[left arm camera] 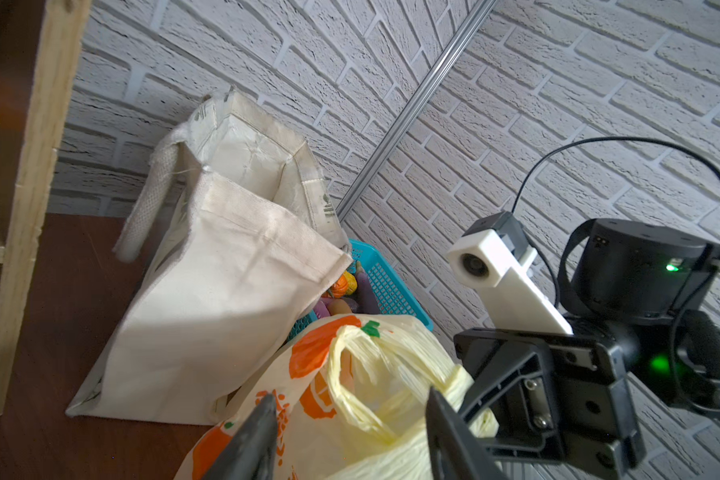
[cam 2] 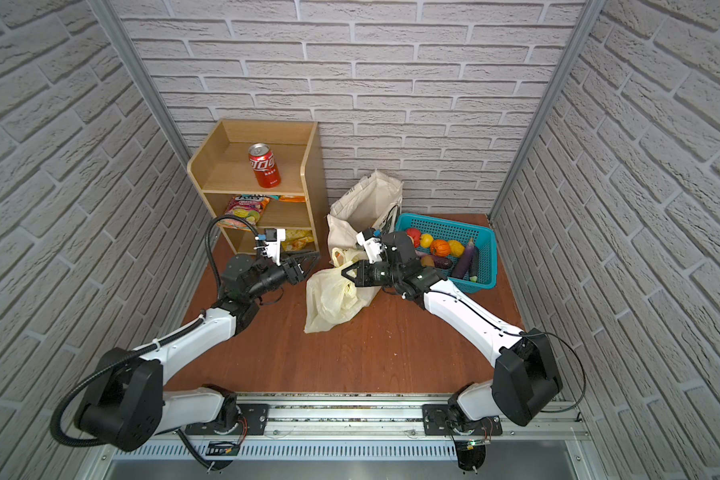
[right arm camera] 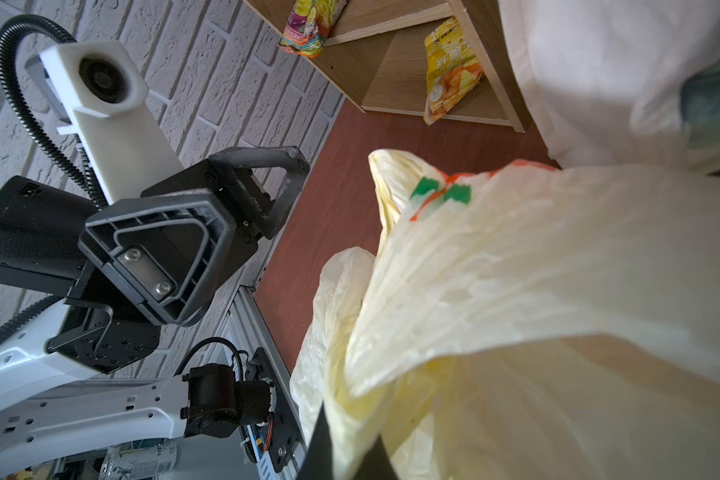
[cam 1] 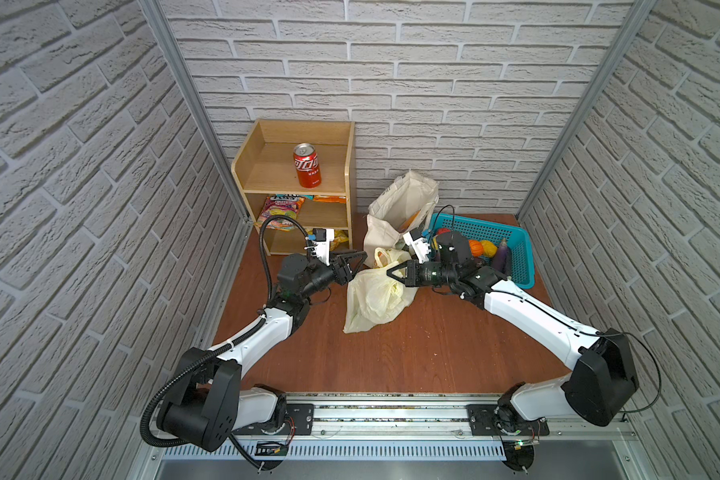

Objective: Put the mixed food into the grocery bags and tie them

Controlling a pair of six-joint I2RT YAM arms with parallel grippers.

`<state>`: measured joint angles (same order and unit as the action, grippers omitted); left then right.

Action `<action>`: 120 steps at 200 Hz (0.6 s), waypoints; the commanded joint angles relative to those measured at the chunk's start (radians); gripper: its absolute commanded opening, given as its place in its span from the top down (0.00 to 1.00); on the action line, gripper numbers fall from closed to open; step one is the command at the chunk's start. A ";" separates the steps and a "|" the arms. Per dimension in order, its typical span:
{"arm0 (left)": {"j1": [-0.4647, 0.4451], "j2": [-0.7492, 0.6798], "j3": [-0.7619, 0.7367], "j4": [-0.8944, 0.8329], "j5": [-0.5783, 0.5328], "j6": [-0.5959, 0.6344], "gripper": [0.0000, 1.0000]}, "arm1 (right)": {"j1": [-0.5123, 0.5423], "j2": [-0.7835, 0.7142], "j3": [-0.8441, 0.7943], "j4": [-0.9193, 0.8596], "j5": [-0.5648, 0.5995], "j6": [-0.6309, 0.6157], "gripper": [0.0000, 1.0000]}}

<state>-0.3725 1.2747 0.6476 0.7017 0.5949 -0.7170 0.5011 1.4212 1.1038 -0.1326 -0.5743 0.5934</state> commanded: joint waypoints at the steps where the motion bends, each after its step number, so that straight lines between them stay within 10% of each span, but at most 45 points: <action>1: -0.048 0.018 -0.013 -0.059 -0.018 0.068 0.43 | -0.004 -0.036 -0.022 0.116 -0.046 0.013 0.94; 120: -0.219 0.258 0.018 0.237 0.314 -0.079 0.86 | -0.034 -0.035 -0.085 0.165 0.028 0.025 0.94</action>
<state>-0.5423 1.5013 0.6476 0.7898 0.8326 -0.7639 0.4721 1.4014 1.0359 -0.0437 -0.5640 0.6178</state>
